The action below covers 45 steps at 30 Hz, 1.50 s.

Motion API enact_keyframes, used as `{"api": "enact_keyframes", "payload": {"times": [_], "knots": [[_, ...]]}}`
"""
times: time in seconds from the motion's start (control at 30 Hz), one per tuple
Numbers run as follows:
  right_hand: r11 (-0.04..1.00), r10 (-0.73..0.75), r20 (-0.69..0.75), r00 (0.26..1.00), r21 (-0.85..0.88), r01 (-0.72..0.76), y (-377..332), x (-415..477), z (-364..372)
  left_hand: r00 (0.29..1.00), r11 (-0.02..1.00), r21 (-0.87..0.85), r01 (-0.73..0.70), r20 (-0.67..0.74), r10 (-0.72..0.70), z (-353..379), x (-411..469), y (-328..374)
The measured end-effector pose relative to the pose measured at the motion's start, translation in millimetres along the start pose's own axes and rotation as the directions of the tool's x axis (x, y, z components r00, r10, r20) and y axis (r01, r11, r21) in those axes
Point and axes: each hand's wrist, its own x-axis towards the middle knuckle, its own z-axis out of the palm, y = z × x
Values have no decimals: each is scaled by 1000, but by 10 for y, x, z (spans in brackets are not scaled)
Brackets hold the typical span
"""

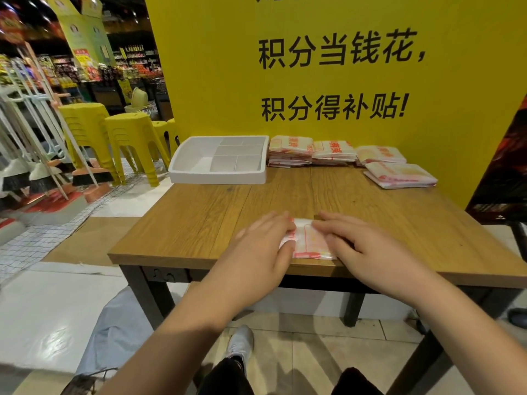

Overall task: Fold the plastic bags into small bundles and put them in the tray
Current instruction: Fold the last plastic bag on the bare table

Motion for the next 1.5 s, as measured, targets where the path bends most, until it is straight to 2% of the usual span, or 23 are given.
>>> {"api": "enact_keyframes", "payload": {"times": [0.07, 0.23, 0.37, 0.47, 0.6, 0.7, 0.77, 0.87, 0.97, 1.03, 1.1, 1.27, 1.37, 1.5], "knots": [[1000, 19, -16, 1000, -3, -19, -79, 22, 41, 999, 999, 50, -1, 36, -1, -1, 16, 14], [984, 42, 67, 997, -178, -29, -131, 31, 159, 992, 990, 137, 16, 123, -33, -2, 17, 41], [988, 23, 162, 987, -154, 3, -31, 69, 51, 977, 995, 100, 17, 210, -38, -94, 41, -4], [998, -15, 202, 979, -51, 26, 87, 57, -48, 973, 999, 14, 37, 227, -39, -152, 37, -100], [999, -33, 146, 989, 36, 28, 148, 55, -63, 997, 996, -71, 46, 64, -41, -144, 9, -125], [1000, -10, 19, 1000, 16, 9, 174, 96, -56, 995, 997, -67, 38, 91, -32, -179, 16, -172], [999, -16, -39, 999, -37, 15, 155, 174, -64, 994, 999, -17, 33, 109, -31, -210, 109, -180], [982, -37, -44, 998, -187, 29, 85, 411, -80, 999, 986, 168, 13, 48, -21, -225, 409, -147], [953, 37, 53, 998, -301, -20, 58, 740, -109, 1000, 928, 371, 6, 15, -13, -181, 804, -156], [947, 93, 131, 987, -319, -47, 88, 975, -114, 997, 918, 396, 32, 46, -55, -134, 1048, -173], [949, 117, 136, 984, -308, -70, 169, 1187, -64, 992, 902, 428, 66, 67, -105, -94, 1245, -163], [978, 64, -19, 998, -200, -67, 465, 1510, 123, 972, 836, 521, 172, 46, -229, 33, 1478, -163], [971, 9, -86, 996, -238, -29, 534, 1611, 166, 956, 792, 571, 219, 37, -290, 103, 1531, -190], [955, -16, 15, 1000, -296, 20, 572, 1740, 171, 961, 787, 581, 209, 30, -277, 133, 1581, -214]]}}
